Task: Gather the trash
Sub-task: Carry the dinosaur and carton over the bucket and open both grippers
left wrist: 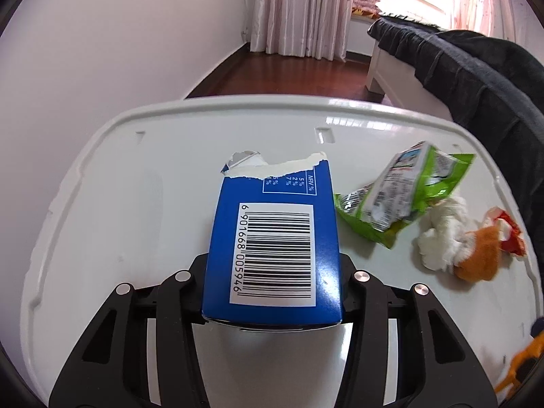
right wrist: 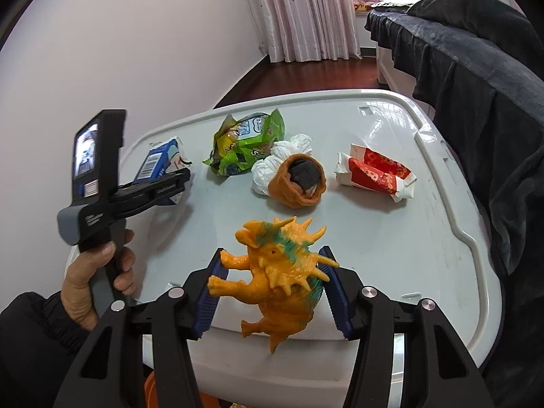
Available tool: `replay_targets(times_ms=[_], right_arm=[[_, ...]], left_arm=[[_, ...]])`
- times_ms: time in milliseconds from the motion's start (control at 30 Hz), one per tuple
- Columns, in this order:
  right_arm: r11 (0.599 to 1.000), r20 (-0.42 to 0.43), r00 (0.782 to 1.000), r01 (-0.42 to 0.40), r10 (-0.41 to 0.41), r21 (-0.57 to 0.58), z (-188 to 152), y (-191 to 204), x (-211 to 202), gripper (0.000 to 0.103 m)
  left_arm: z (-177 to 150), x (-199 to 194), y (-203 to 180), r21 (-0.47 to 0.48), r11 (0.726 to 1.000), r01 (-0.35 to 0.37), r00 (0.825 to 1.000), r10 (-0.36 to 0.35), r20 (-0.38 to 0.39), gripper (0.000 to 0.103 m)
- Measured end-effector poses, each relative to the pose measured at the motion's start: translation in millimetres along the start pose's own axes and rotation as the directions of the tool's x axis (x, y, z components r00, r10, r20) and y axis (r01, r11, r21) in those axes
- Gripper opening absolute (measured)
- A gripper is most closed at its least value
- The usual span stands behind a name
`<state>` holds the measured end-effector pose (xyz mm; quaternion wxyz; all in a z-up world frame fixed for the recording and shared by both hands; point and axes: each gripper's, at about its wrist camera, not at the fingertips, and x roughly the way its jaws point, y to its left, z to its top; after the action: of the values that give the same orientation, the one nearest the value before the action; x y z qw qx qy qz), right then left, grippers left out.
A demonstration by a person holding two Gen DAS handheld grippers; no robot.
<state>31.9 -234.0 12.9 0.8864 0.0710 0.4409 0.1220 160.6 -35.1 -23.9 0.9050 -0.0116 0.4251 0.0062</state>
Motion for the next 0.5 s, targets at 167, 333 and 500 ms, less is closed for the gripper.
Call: replay_targets(times_ms=[167, 333, 500], right_arm=[[1.000, 0.037, 0.999, -0.022, 0.022, 0.004, 4.7, 5.7, -9.1, 0.054], [0.999, 0.103, 0.994, -0.018, 0.021, -0.035, 3.4, 19.6, -28.1, 0.054], [0.999, 0.146, 0.988, -0.035, 0.040, -0.035, -17.7, 29.8, -61.1, 0.054]], left_arm=[[-8.8, -37.7, 5.3, 0.009, 1.000, -0.003, 1.000, 0.003, 0.020, 0.047], [-26.0, -86.8, 10.7, -0.009, 0.999, 0.036, 0.999, -0.036, 0.029, 0.047], [-65.0, -148.1, 12.6, 0.015, 0.997, 0.075, 0.997, -0.075, 0.034, 0.047]])
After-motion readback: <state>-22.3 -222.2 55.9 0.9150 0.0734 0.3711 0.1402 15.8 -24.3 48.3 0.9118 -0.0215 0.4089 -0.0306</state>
